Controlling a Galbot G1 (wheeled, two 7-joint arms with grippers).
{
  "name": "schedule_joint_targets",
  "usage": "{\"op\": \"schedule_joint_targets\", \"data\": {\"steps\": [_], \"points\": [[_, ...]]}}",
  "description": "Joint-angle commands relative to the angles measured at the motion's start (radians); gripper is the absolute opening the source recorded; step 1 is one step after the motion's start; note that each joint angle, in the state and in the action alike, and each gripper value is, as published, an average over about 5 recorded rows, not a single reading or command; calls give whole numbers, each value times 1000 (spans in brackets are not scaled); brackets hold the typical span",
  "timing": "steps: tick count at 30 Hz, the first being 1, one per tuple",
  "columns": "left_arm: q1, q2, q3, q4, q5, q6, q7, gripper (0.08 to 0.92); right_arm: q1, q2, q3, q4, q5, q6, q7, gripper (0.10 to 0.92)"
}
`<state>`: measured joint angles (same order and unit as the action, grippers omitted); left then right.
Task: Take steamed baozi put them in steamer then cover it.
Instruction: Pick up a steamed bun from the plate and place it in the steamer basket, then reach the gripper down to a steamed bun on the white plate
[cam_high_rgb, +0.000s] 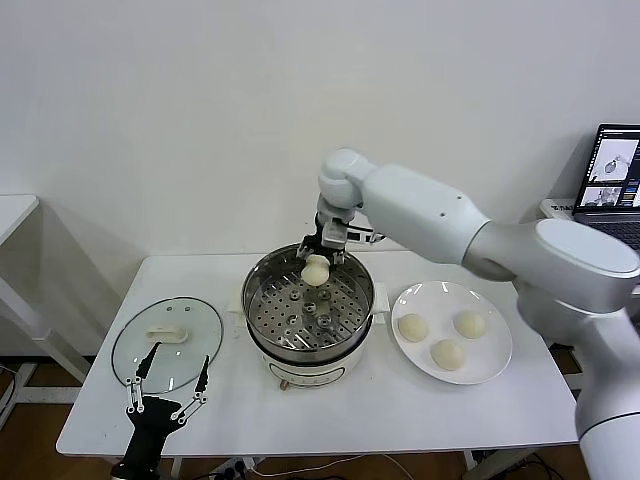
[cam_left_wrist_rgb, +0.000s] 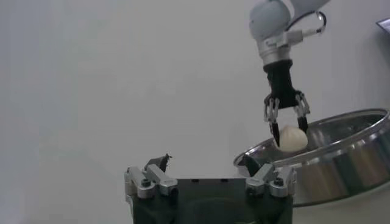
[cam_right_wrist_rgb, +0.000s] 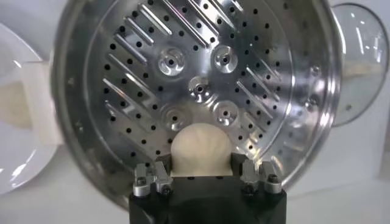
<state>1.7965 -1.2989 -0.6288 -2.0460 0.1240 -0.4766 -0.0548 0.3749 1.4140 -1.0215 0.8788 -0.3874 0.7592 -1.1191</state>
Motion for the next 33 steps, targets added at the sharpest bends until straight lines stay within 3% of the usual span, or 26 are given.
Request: {"op": "schedule_joint_targets", "data": {"steps": [1,6,10,16,20,24,29,33], "points": [[1,0,-3,0,-1,-3,-2,823,-51,77,4,-93,-82,16,21,653],[1,-1,-6,-1,-1,-2,-3,823,-62,81,13,-104,-99,14,35,673],[1,0,-9,-1,-2,-2,-3,823,-50,56,21,-60,-82,13,24,764],[-3,2,-9,-2,-3,1,-4,823,35,-67,37,97,92,-31,-80,821],[-7,1,-5,1,-2,2,-4,823,141,-227,36,205,303,-197,-235,823],[-10,3,1,1,0,2,-3,823,234,-374,-29,215,490,-399,-302,823],[-15,6,6,0,0,1,-3,823,263,-537,-193,195,691,-641,-238,823],[-16,4,7,1,1,1,-3,823,191,-636,-308,211,794,-733,-116,823]]}}
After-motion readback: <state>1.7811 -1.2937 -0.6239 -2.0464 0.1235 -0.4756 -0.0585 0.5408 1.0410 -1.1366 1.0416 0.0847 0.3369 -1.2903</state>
